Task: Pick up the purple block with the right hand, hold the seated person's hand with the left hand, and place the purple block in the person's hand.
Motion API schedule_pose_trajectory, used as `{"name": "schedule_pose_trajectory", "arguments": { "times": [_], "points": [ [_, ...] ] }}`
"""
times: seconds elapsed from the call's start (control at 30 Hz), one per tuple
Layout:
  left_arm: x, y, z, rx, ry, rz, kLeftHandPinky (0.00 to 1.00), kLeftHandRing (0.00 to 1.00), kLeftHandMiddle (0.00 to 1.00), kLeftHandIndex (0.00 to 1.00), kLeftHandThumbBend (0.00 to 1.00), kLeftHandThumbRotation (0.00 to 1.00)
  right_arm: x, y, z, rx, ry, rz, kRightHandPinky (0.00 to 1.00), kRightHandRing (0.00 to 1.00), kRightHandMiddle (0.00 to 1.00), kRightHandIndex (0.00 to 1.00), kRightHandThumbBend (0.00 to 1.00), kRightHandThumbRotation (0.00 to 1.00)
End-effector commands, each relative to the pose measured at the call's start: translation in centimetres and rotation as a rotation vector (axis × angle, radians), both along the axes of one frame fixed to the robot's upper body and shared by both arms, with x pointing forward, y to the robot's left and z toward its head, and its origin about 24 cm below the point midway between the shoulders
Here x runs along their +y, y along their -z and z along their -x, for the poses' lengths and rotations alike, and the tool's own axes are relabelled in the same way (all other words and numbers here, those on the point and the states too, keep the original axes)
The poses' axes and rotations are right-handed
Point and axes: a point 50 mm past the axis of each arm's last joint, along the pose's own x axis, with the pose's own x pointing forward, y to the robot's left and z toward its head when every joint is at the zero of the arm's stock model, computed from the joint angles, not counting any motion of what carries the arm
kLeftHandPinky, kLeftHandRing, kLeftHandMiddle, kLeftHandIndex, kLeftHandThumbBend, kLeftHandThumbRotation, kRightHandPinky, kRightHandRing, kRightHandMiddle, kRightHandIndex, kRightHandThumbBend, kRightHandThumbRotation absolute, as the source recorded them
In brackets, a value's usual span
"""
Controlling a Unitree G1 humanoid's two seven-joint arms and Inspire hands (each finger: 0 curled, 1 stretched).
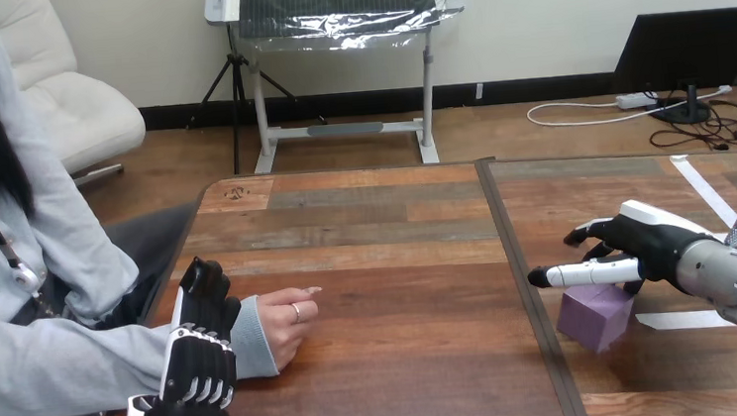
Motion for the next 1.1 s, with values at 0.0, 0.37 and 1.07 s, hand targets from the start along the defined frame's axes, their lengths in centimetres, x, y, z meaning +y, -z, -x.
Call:
{"name": "schedule_pose_trajectory", "arguments": {
  "times": [0.0,0.37,1.07],
  "points": [
    [-0.4,-1.3,-1.3,-0.083,0.033,0.000,0.99,1.00,1.00,0.98,0.99,0.70,0.1,0.3,0.1,0.001,0.015,-0.023,0.61,0.72,0.76,0.91,1.00,0.70],
    [-0.4,-1.3,-1.5,-0.091,0.030,-0.003,1.00,1.00,1.00,0.98,0.97,0.70,-0.1,-0.5,-0.3,-0.044,0.025,-0.037,0.74,0.79,0.81,0.92,1.00,0.66],
    [-0.3,-1.3,-1.6,-0.086,0.032,0.000,0.99,1.00,1.00,0.99,0.98,0.73,-0.6,-1.6,-0.5,-0.083,-0.005,-0.057,0.73,0.80,0.84,0.92,1.00,0.70]
  ]
}}
